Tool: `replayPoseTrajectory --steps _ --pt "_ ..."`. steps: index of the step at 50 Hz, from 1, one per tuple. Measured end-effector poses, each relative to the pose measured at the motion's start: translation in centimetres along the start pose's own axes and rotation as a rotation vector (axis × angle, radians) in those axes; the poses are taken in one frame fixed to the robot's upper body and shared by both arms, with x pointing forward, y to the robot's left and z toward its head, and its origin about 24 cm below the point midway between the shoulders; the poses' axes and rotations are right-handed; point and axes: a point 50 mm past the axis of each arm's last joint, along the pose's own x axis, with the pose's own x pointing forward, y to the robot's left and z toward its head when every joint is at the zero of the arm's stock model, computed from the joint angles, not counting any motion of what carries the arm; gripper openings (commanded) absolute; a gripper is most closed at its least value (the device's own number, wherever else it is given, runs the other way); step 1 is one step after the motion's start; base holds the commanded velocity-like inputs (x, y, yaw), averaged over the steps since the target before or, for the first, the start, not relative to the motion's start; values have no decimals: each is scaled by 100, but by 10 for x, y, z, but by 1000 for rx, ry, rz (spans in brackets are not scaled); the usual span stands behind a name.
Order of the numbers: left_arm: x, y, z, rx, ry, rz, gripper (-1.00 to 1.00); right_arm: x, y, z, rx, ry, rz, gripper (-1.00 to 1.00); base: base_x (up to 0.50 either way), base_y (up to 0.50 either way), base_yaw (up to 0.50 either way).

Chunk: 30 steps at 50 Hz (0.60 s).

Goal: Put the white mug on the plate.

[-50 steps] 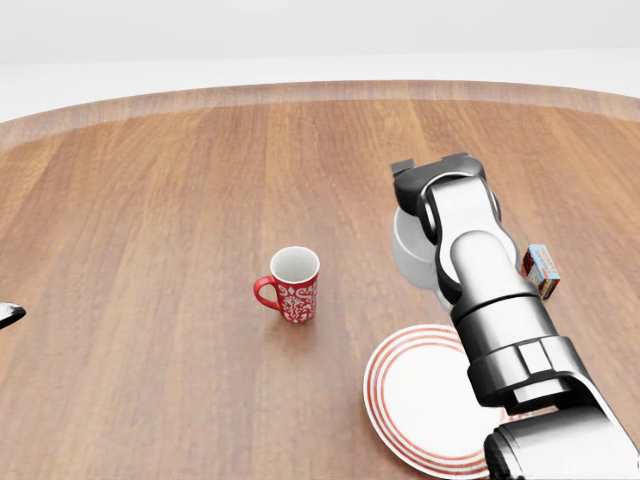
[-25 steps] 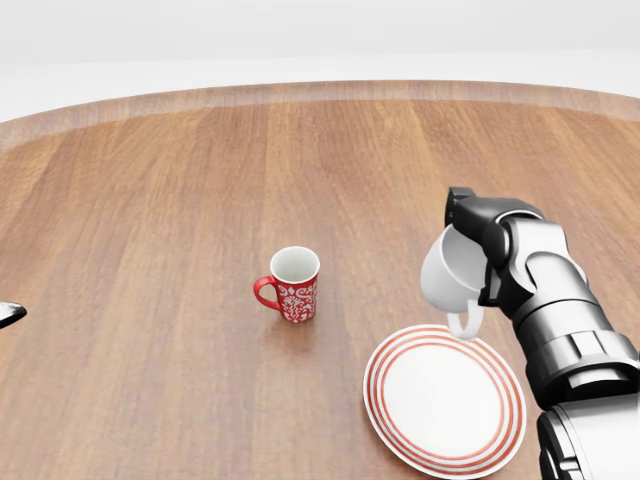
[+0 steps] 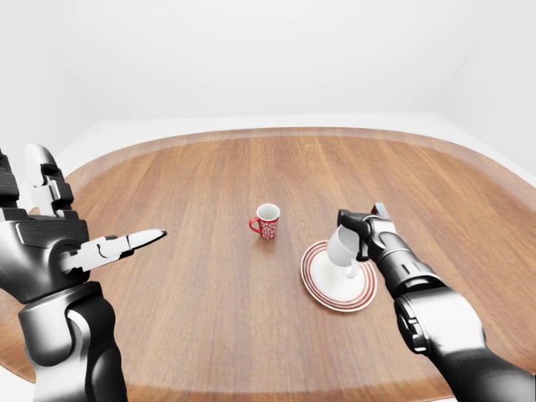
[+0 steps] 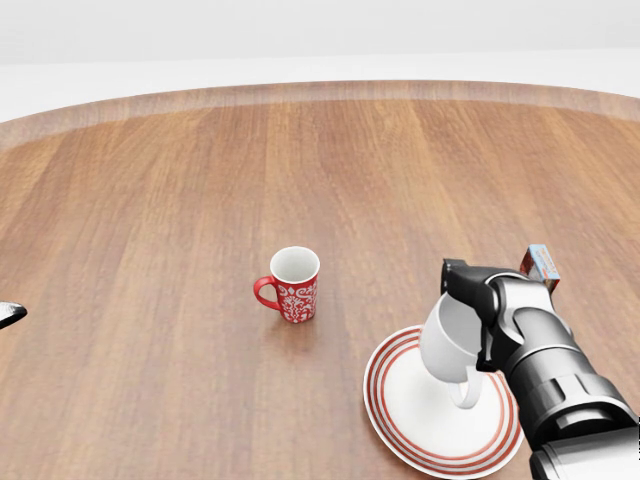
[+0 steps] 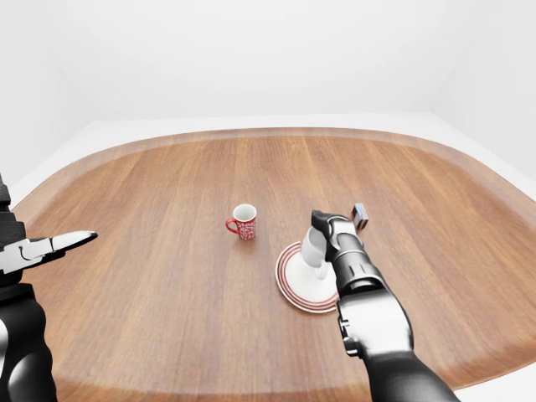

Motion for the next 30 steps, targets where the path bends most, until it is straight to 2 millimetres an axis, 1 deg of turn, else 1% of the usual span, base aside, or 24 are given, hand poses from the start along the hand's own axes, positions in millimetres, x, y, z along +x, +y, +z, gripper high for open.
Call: replayPoseTrajectory --steps 18,30 --pt "0 0 0 0 -1 0 100 4 25 2 -9 -1 123 -100 0 0 0" --pt "0 0 -1 0 3 0 100 4 32 2 -16 -1 158 -98 0 0 0"
